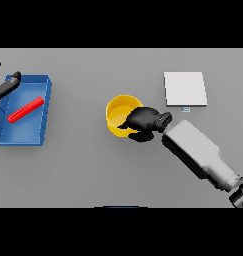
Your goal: Pick up the red beaker and tilt it to pour out 1 green nut into yellow bowl. Pick up the yellow bowl and place it on the metallic measuring scale.
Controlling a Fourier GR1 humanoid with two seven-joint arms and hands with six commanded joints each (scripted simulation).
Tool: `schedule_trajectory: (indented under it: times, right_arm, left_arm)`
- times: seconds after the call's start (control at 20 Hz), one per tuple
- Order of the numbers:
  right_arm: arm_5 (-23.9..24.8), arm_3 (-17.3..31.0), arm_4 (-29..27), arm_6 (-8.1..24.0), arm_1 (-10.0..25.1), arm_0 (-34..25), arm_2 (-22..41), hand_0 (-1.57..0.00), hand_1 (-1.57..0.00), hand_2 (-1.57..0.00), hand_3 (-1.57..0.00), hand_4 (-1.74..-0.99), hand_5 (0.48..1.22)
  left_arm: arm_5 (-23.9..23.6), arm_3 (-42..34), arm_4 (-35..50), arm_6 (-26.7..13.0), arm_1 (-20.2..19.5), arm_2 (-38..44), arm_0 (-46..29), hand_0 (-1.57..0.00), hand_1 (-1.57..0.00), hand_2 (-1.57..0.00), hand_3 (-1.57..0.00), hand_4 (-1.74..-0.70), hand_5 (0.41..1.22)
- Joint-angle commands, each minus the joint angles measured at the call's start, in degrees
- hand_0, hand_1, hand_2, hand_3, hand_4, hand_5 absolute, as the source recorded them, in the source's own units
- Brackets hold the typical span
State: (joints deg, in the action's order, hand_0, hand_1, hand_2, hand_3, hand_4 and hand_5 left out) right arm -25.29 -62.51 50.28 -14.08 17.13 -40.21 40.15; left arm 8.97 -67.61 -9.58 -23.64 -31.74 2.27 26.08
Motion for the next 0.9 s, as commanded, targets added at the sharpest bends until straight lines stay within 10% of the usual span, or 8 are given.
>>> schedule_trajectory:
  times: [0.0,0.3,0.85]
  right_arm:
    - [-0.38,0.16,0.2,0.56,-0.28,-0.45,0.31,-1.11,-1.09,-1.07,-0.88,-1.578,1.113]
    - [-2.81,-1.93,-1.16,2.1,1.13,0.07,0.04,-1.45,-1.45,-1.33,-1.17,-1.698,1.193]
    - [-8.79,-10.91,-4.73,7.23,7.04,-1.54,-4.49,-1.56,-1.56,-1.43,-1.22,-1.737,1.219]
  left_arm:
    - [-0.06,-0.43,-0.09,0.07,0.13,-0.21,-0.3,0.0,0.0,0.0,0.0,-0.79,0.707]
    - [-0.42,-0.6,-0.44,0.11,0.24,-0.43,-0.11,0.0,0.0,0.0,0.0,-0.78,0.712]
    - [-0.03,-0.81,0.34,-0.32,0.18,-0.03,0.39,0.0,0.0,0.0,0.0,-0.78,0.702]
